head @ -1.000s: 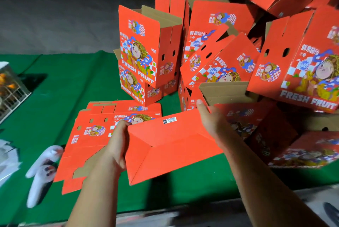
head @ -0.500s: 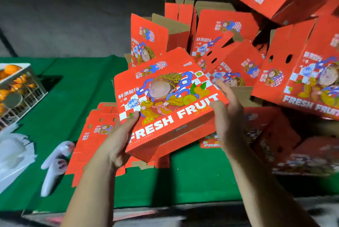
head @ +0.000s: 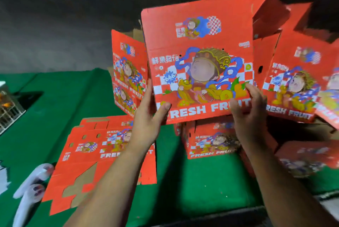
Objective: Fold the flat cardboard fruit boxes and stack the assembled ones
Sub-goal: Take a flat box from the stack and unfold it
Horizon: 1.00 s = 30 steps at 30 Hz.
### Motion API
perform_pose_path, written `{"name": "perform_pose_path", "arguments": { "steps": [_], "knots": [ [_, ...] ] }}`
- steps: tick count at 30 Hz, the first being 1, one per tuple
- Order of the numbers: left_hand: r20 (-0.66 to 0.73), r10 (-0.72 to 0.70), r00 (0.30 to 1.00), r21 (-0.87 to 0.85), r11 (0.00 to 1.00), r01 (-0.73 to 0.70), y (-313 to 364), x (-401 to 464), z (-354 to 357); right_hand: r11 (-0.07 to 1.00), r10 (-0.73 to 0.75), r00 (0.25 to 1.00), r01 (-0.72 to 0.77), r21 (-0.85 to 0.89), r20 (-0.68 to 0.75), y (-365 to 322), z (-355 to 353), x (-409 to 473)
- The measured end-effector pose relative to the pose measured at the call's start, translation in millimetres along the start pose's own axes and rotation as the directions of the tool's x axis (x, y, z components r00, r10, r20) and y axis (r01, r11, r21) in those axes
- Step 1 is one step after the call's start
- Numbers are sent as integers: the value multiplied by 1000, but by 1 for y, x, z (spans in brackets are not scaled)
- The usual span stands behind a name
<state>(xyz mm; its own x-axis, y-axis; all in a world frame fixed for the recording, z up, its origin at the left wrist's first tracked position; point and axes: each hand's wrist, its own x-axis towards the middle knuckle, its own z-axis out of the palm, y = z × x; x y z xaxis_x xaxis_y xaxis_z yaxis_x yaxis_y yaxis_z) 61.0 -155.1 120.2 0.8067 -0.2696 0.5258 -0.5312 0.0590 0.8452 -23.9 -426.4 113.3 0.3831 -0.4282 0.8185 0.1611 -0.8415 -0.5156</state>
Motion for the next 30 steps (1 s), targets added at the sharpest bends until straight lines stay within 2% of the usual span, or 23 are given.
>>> {"name": "perform_pose_path", "arguments": {
  "steps": [2,3,4,5,6,7,8,10,11,13,14,15,17,19,23,25,26,28,30],
  "knots": [
    [28,-49,998,257,966,40,-13,19,27,968,99,981,-56,-245,165,26,0,6],
    [80,-134,988,363,927,96,-17,23,40,907,222,922,-76,-413,318,38,1,6],
    [158,-245,957,383,908,170,-20,24,53,826,395,801,-95,-556,450,45,3,5],
    [245,-327,913,335,912,237,-22,27,64,767,538,665,-132,-627,518,47,6,3],
    [315,-367,875,269,919,289,-26,32,72,752,609,571,-193,-631,551,46,8,2],
    [361,-377,853,218,923,316,-29,39,78,757,626,548,-253,-603,555,44,9,1],
    [383,-374,845,208,926,315,-30,46,80,781,601,583,-284,-557,546,40,10,-1],
    [400,-381,834,200,924,326,-25,48,79,850,508,701,-316,-422,500,26,11,-8],
    [363,-376,853,192,926,326,-21,42,79,879,471,735,-341,-334,488,16,11,-13],
    [104,-338,935,242,921,306,-21,21,81,902,428,749,-391,-184,506,-4,13,-27],
    [-56,-335,941,246,908,338,-20,5,84,897,430,745,-416,-149,510,-14,15,-35],
    [-160,-340,927,186,911,367,-20,-10,88,886,443,743,-447,-120,501,-24,18,-43],
    [-185,-365,912,29,926,376,-25,-39,93,879,439,755,-472,-60,487,-40,25,-57],
    [-111,-406,907,-75,914,400,-31,-64,90,901,374,746,-433,-25,550,-56,33,-71],
    [-91,-461,883,-115,885,451,-53,-96,59,915,286,625,-403,-14,726,-78,53,-102],
    [-111,-491,864,-67,871,486,-69,-109,34,914,283,562,-403,-41,777,-85,67,-120],
    [-136,-515,846,-17,855,518,-78,-116,22,907,293,508,-415,-68,810,-88,75,-130],
    [-195,-610,768,72,772,631,-101,-133,-2,864,331,374,-488,-120,866,-96,90,-155],
    [-216,-773,596,74,596,800,-122,-147,-20,767,408,215,-608,-205,887,-99,107,-182]
  ]
}}
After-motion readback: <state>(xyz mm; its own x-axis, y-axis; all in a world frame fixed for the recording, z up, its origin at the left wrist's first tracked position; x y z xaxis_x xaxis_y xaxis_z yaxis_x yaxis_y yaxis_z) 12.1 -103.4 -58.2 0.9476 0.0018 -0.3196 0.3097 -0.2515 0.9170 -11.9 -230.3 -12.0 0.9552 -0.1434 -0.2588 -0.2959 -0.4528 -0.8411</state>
